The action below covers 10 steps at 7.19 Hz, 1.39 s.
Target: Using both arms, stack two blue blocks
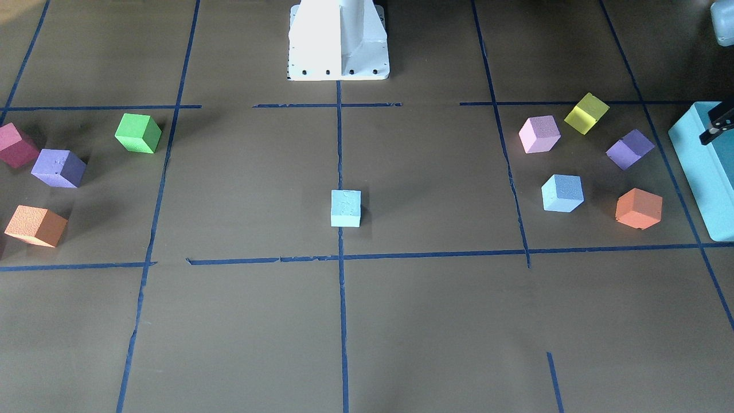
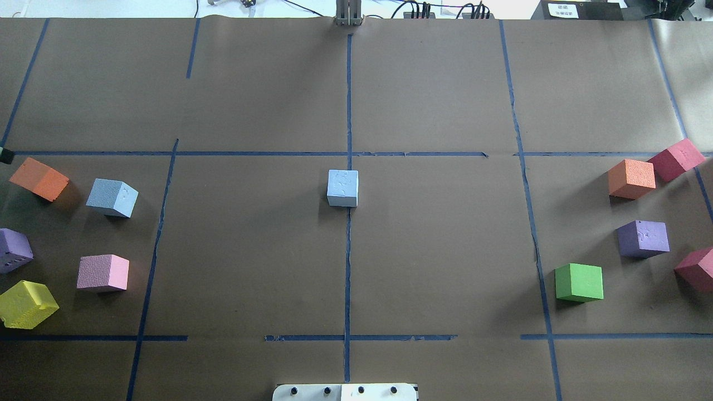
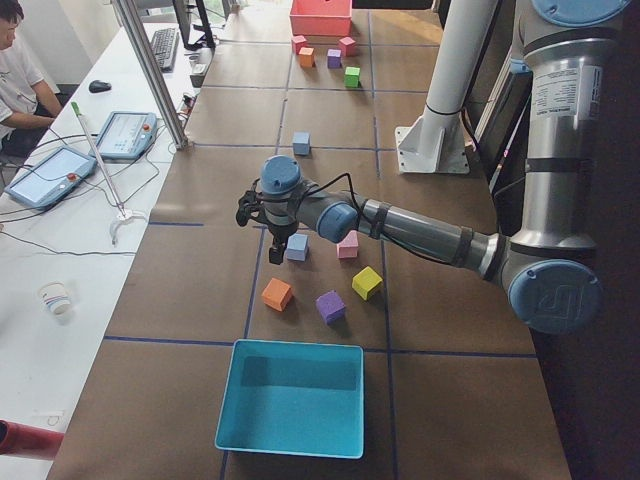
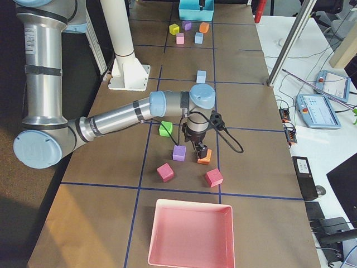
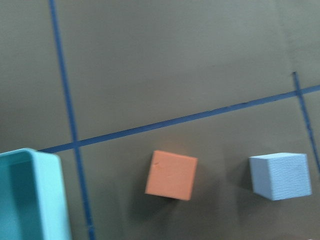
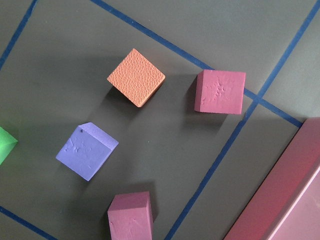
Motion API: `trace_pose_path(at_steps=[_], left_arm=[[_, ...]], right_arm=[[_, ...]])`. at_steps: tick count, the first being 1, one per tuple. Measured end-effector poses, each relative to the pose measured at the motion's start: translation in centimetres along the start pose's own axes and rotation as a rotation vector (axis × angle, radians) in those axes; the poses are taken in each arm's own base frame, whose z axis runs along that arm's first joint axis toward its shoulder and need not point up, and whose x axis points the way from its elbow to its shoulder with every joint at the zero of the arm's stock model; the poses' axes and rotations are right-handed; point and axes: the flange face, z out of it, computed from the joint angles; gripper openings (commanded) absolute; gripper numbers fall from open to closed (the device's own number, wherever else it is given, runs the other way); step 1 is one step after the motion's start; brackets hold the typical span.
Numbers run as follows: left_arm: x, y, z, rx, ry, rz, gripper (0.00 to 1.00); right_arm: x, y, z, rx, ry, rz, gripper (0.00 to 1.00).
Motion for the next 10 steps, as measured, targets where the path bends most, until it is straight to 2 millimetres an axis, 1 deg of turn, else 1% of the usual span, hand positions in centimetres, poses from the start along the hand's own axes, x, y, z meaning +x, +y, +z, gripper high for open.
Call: trace_pose_path(at_steps=[1,3,4,5,6,9,10], left_arm=[[2.0,0.2,2.5,0.001,-0.027,-0.018,1.00],[7.1,0.2,7.8,0.006,-0.082,-0.036,1.00],[8.8,-0.2,9.8,0.007,-0.099,-0.033,1.00],[9.6,-0.6,11.4,0.000,-0.108,-0.027,1.00],[9.8,-0.9,12.6,-0.008,-0.113,-0.021,1.00],[8.7,-0.8,16.2,-0.020,-0.103,-0.001,1.00],[8.9,-0.4,17.2,-0.033,-0.102,0.004,0.54]], right_arm=[[0.5,1.3,0.3,0.005,-0.012,0.001,1.00],[0.7,1.9,0.6,0.012,-0.028,0.002,1.00],[0.8,1.9,0.6,0.012,-0.031,0.003,1.00],[0.8,2.0,0.7,0.012,-0.031,0.003,1.00],[0.8,2.1,0.7,0.011,-0.032,0.004,1.00],[0.9,2.3,0.9,0.007,-0.035,0.007,1.00],[0.9,2.4,1.0,0.006,-0.035,0.008,1.00]])
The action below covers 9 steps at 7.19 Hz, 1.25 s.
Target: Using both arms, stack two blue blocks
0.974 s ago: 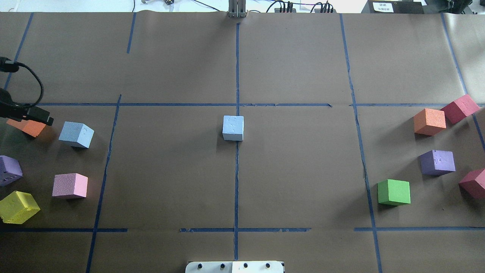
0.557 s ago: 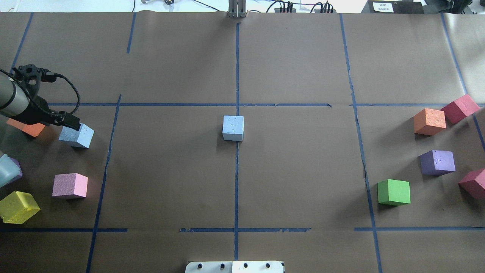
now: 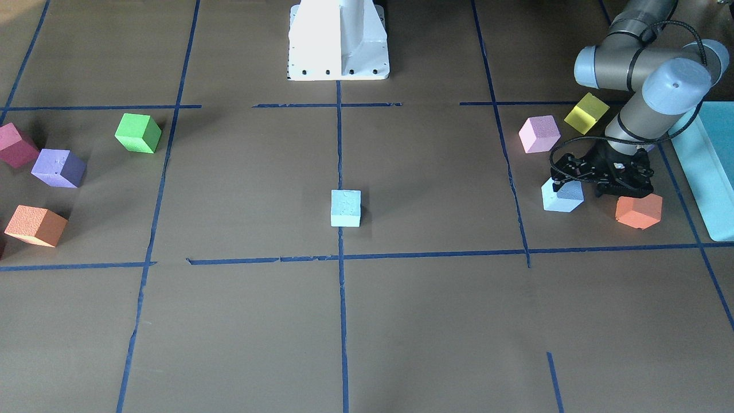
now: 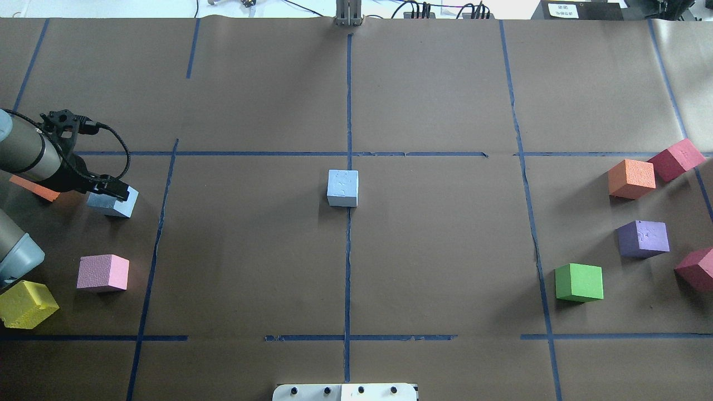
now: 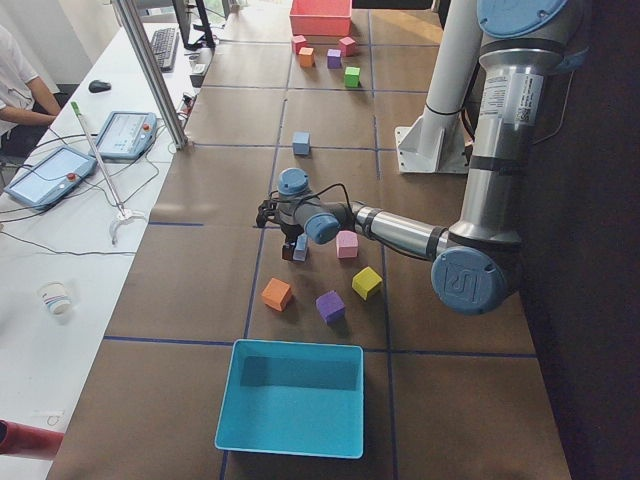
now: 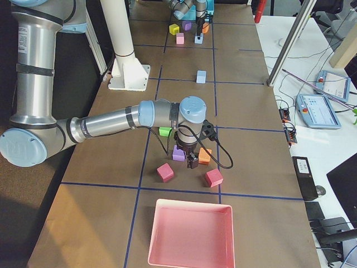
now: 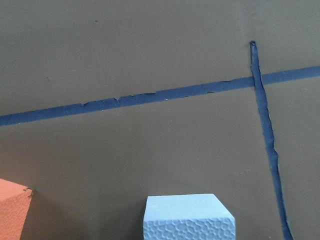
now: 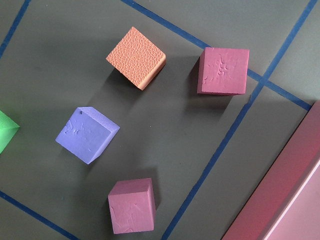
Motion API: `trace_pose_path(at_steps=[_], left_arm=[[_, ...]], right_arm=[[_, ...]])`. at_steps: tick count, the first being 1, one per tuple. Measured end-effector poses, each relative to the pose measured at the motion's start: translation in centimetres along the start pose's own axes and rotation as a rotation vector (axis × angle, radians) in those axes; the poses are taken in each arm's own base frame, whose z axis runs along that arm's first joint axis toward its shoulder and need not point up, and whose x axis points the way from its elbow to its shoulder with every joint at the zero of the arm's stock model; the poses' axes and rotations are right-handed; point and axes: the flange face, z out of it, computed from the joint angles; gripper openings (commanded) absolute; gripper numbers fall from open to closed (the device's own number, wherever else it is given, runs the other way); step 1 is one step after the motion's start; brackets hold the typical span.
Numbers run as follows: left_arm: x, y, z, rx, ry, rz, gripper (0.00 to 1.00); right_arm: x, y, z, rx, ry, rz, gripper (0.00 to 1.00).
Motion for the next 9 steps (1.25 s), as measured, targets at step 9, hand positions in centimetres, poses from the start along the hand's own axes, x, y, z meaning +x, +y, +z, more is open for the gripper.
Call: trace_pose_path(at_steps=[9], left_arm=[[27.7,-9.1,-10.3,-0.020,0.062,-0.115,0.03]], right_arm=[[0.3,0.4,0.4,-0.008,-0.006,0.050,0.99]])
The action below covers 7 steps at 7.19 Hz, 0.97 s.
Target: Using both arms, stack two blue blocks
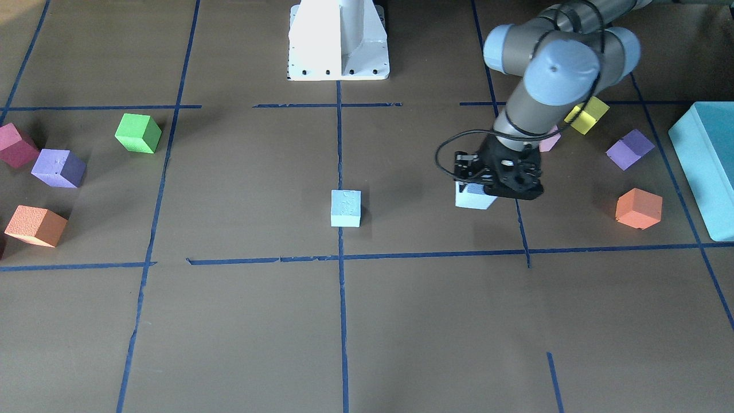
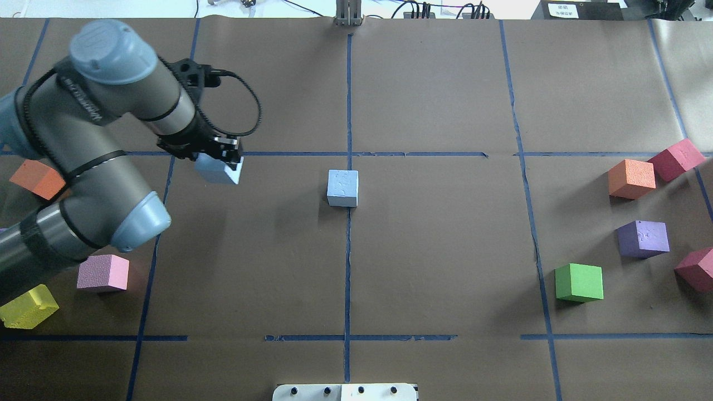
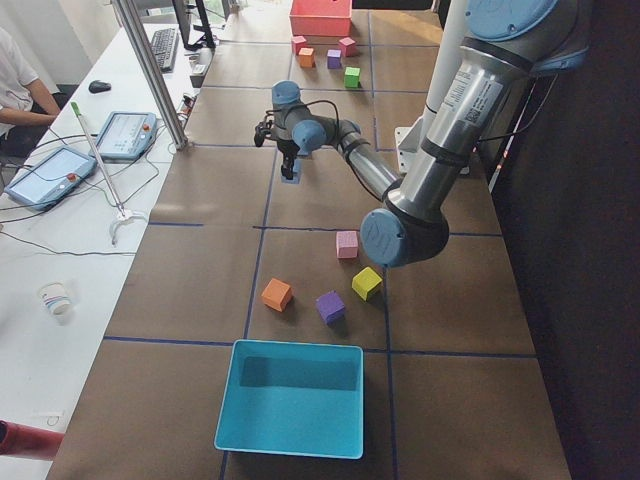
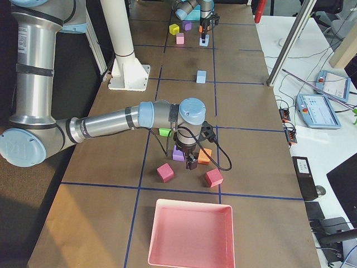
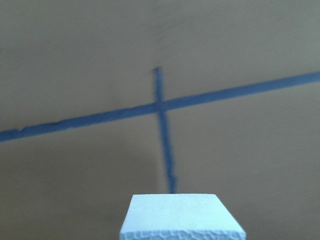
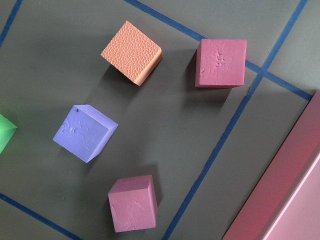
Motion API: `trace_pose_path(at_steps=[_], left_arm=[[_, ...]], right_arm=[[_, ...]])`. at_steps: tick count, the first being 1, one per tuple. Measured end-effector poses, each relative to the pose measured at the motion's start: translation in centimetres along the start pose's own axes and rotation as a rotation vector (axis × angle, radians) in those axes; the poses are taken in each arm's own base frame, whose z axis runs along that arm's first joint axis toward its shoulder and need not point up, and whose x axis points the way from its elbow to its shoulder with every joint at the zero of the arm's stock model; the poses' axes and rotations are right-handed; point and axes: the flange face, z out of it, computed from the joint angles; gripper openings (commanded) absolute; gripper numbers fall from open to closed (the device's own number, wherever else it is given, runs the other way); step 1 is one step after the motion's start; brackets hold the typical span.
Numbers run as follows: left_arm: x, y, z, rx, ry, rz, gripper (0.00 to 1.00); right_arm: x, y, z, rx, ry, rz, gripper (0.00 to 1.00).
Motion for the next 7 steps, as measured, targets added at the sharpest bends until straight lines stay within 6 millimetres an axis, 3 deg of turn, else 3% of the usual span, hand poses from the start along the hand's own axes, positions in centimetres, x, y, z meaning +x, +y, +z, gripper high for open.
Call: trace_pose_path(at_steps=[2,3,5,7], left_arm=[[11.1,-0.6,0.6,0.025,-0.013,-0.107,0.04],[15.0,-0.5,1.5,0.034,-0.020,-0.132,0.05],[19.1,0.6,3.5,0.029,-0.036,-0.137,0.06],[20.7,1.9,5.1,0.037,-0.053,-0.112,0.06]], right_arm=[[0.4,0.6,0.3,-0.007,0.001,0.068,0.99],[0.7,1.2,0.2,-0.007,0.003,0.097,0.99],[1.0,1.7,0.1,-0.004,0.006,0.119,0.99],[1.1,1.8,0.1,-0.004,0.007,0.122,0.99]])
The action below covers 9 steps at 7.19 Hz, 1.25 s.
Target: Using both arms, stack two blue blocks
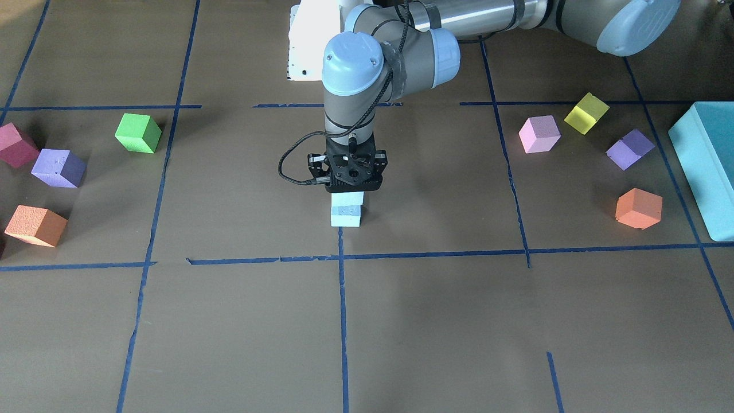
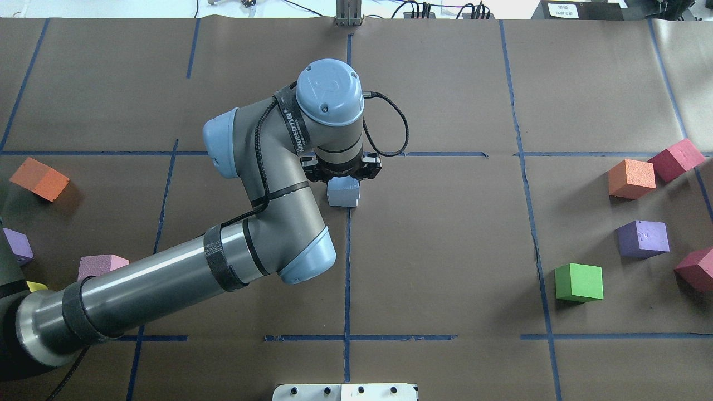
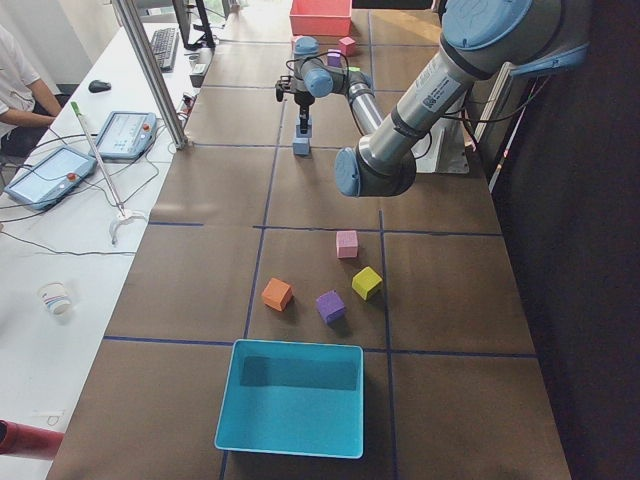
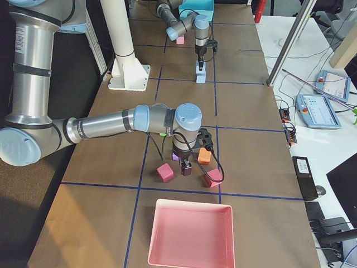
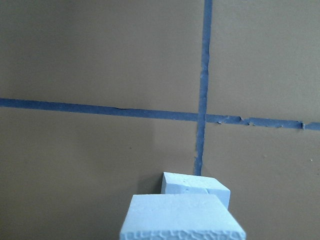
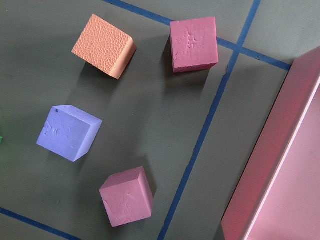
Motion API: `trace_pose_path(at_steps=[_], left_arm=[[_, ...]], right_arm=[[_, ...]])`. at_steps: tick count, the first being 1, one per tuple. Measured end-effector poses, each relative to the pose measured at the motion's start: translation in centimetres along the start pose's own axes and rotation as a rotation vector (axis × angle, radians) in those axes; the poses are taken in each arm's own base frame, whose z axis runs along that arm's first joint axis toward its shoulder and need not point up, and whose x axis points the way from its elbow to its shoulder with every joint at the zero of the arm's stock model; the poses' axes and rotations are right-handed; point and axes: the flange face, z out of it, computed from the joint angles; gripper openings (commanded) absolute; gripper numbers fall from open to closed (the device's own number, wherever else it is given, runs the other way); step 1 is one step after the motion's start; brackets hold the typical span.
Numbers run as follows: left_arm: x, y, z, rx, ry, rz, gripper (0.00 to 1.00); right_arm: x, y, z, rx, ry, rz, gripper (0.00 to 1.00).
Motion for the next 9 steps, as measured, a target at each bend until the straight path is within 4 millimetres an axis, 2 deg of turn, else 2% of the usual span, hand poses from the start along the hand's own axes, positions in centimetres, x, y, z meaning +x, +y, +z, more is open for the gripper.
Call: trace_pose_path(at_steps=[3,4,5,6,9], left_arm=[[-0.1,-0.2,0.5,0.007,-0.011,0.049,0.06],[-0.3,-0.7,0.4,0.011,-0.014,0.050,0.17],[-0.5,-1.1,0.3,0.015,-0.015,0.046,0.64],[-0.7,-1.5,0.1,0.019,-0.014,0.040,1.00],[-0.6,-1.9,-0.4,0.025,-0.003,0.036,1.00]], right_arm=[[0.0,0.0,0.0,0.001,0.001,-0.001,1.00],[0.0,0.0,0.0,0.002,0.001,-0.002,1.00],[0.0,0.0,0.0,0.002,0.001,-0.002,1.00],[0.0,0.0,-0.1,0.002,0.001,-0.003,1.00],[0.0,-0.1,-0.1,0.002,0.001,-0.003,1.00]])
